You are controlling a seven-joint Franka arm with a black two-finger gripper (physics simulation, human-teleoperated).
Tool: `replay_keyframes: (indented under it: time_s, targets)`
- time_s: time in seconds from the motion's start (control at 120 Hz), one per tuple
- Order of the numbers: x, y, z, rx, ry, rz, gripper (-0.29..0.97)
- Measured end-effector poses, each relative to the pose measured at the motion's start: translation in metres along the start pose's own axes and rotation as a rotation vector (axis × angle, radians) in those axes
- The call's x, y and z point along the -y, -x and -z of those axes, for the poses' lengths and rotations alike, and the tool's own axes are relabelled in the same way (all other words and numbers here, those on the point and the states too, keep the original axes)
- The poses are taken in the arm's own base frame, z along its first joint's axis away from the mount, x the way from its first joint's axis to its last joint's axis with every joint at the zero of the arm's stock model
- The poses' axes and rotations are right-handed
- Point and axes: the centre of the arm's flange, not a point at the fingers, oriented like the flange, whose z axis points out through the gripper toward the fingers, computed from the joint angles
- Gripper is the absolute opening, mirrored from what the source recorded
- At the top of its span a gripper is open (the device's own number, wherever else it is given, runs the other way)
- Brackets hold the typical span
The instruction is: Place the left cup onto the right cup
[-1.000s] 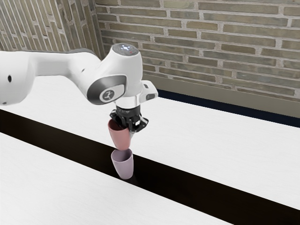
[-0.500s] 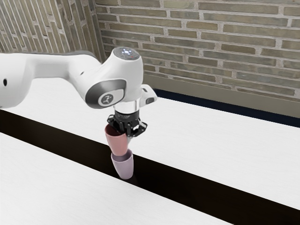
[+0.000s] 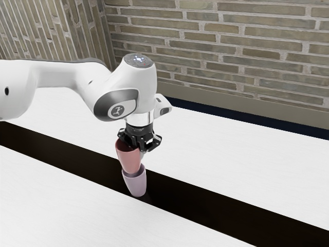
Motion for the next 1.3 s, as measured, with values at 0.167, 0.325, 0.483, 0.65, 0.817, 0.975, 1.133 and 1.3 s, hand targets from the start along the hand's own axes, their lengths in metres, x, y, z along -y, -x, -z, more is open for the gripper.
replay_keyframes:
  time_s: [0.167, 0.325, 0.483, 0.65, 0.817, 0.975, 1.133, 1.3]
  targets:
    - [0.002, -0.002, -0.001, -0.001, 0.0, 0.011, -0.1]
    - [0.0, -0.003, -0.003, -0.005, 0.004, 0.015, -0.1]
    - [-0.002, -0.006, -0.008, -0.004, 0.013, 0.014, -0.1]
    - [0.001, -0.011, -0.014, -0.004, 0.014, 0.022, -0.1]
    - [0.003, -0.013, -0.015, -0.007, 0.016, 0.026, -0.1]
    - [0.005, -0.016, -0.019, -0.004, 0.016, 0.03, -0.1]
    - [0.004, -0.018, -0.028, 0.006, 0.018, 0.03, -0.1]
    - [0.005, -0.02, -0.033, 0.009, 0.021, 0.035, -0.1]
